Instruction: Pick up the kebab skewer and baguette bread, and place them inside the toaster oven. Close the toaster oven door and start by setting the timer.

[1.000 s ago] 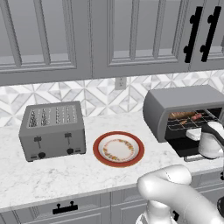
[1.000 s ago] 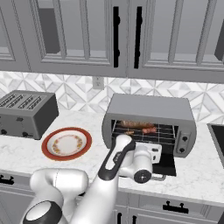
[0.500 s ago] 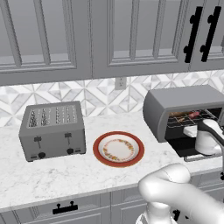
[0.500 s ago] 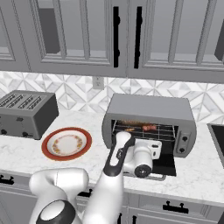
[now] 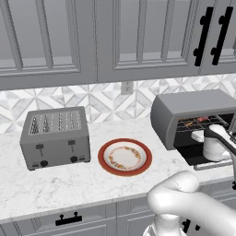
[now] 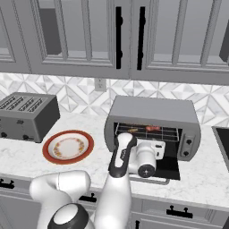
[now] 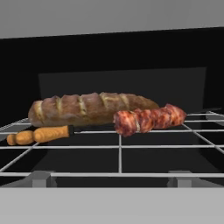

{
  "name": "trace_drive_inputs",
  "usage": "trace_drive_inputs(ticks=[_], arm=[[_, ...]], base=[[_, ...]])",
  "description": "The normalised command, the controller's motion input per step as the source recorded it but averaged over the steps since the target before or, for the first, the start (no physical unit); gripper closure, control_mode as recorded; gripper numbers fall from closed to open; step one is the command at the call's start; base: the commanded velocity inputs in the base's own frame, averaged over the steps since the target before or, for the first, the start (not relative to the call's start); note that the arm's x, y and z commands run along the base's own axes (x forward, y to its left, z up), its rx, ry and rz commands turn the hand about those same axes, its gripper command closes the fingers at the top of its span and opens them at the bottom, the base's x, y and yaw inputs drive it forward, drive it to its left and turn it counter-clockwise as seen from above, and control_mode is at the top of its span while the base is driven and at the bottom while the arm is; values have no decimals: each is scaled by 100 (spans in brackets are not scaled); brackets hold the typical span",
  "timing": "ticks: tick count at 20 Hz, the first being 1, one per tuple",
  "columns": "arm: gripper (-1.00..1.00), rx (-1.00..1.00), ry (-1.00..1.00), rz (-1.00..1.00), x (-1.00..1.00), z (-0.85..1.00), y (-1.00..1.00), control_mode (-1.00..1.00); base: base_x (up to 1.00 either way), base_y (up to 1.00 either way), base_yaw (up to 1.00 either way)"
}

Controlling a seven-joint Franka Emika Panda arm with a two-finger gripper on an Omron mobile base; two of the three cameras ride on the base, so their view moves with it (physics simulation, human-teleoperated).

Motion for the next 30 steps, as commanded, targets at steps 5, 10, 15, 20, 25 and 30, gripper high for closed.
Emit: trace_drive_inputs(ticks=[5,10,15,20,25,30], arm=[[-100,0,0,0,16,0,0,-100],[-100,0,0,0,14,0,0,-100],[-100,0,0,0,13,0,0,-100],[-100,0,0,0,15,0,0,-100],[-100,0,0,0,14,0,0,-100],[-100,0,0,0,8,0,0,-100]], base=[[0,0,0],[0,0,0],[0,0,0],[0,0,0],[0,0,0],[0,0,0]])
